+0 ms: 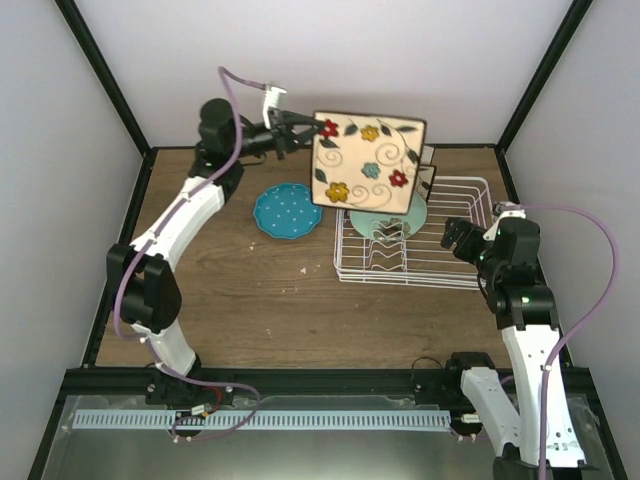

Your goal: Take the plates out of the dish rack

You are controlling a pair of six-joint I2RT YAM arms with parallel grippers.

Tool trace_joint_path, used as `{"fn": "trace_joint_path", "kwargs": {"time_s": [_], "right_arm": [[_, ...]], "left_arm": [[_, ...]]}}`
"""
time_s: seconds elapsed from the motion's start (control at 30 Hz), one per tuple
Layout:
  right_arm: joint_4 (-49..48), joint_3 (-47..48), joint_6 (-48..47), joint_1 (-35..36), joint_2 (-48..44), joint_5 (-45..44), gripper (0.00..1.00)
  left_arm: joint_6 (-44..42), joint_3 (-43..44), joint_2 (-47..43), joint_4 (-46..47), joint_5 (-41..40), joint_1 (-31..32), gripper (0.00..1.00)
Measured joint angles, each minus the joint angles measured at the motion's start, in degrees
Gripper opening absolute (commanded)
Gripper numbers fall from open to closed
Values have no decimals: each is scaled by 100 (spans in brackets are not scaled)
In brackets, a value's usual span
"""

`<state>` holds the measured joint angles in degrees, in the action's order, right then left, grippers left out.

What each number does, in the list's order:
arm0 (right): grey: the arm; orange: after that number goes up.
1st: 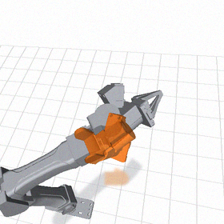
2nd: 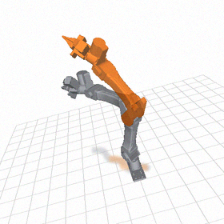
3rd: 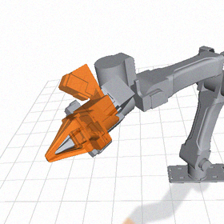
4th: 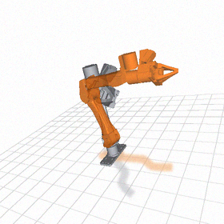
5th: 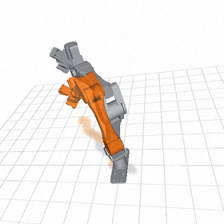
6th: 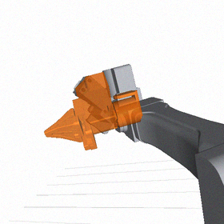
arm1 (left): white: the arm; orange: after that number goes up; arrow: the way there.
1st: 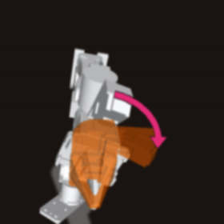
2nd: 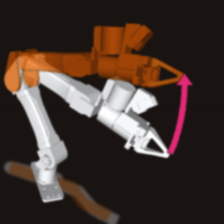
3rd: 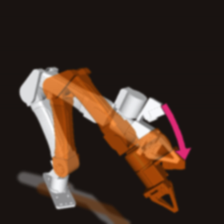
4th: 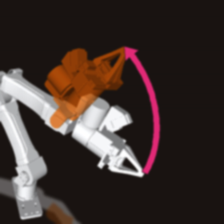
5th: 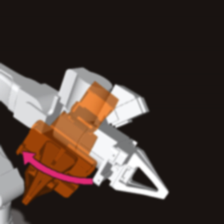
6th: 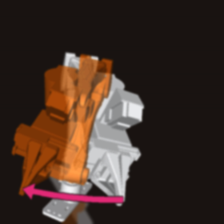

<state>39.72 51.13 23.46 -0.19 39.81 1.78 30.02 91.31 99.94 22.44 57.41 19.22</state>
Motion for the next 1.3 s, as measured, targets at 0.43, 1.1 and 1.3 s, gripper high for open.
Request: {"fn": "trace_joint_path", "kwargs": {"time_s": [0.43, 1.1, 1.3], "right_arm": [[-330, -48, -28, 0, 424, 192, 100], [-549, 894, -678, 2, 1792, 702, 100], [-551, 1215, -872, 2, 2109, 813, 100]], "left_arm": [[1075, -1799, -1364, 173, -1222, -2776, 4], [2201, -4979, -2527, -929, -3950, -4511, 4], [2459, -5591, -2618, -1040, -4138, -4505, 4]]}}
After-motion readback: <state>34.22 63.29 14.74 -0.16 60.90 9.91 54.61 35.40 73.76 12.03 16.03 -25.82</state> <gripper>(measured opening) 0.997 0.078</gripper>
